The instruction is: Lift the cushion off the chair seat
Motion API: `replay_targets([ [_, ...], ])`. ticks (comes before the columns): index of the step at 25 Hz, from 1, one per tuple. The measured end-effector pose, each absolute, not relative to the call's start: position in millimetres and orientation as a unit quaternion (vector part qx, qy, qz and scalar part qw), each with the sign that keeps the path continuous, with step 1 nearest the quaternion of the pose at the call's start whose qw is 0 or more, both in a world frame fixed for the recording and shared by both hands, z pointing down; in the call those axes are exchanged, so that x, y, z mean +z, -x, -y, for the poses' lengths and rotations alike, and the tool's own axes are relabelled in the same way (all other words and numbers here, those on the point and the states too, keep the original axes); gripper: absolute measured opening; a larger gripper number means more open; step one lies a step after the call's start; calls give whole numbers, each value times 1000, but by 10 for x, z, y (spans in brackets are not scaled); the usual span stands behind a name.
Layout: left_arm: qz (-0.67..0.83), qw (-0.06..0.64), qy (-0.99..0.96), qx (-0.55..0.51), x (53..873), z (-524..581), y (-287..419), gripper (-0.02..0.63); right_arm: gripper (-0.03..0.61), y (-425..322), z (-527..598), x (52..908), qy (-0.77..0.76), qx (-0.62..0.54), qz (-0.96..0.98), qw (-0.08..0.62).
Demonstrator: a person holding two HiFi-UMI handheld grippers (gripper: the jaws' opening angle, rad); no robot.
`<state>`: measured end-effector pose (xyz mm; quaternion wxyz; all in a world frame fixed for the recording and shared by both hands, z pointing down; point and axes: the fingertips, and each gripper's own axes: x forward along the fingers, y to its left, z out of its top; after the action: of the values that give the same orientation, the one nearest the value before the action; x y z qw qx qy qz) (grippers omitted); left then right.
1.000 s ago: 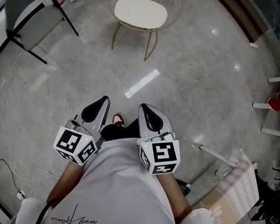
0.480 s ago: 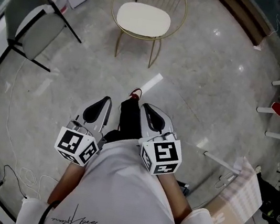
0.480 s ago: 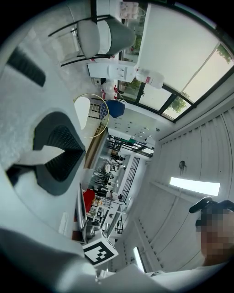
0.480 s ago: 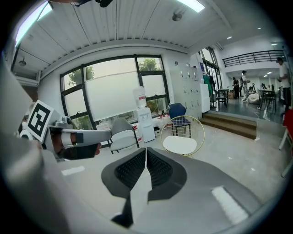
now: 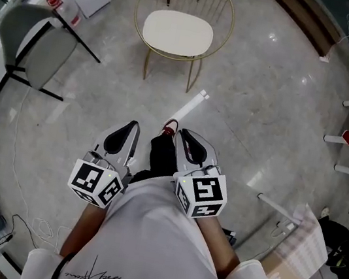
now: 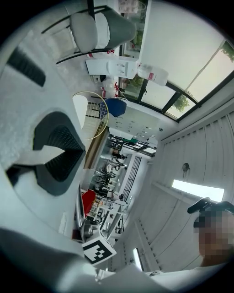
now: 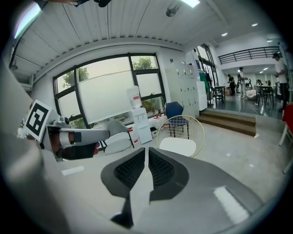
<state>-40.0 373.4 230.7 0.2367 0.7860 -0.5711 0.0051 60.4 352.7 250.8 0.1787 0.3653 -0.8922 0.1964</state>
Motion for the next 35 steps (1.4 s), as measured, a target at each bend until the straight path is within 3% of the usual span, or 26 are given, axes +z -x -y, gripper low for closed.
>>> replay_targets([
  [21, 567, 230, -790, 43, 2300, -2228, 731, 3, 20, -266, -2002, 2584, -370, 226, 888, 153],
  [35, 549, 228, -802, 49, 2379, -1597, 653, 3, 32, -420, -1435, 2646, -395, 236, 876, 144],
])
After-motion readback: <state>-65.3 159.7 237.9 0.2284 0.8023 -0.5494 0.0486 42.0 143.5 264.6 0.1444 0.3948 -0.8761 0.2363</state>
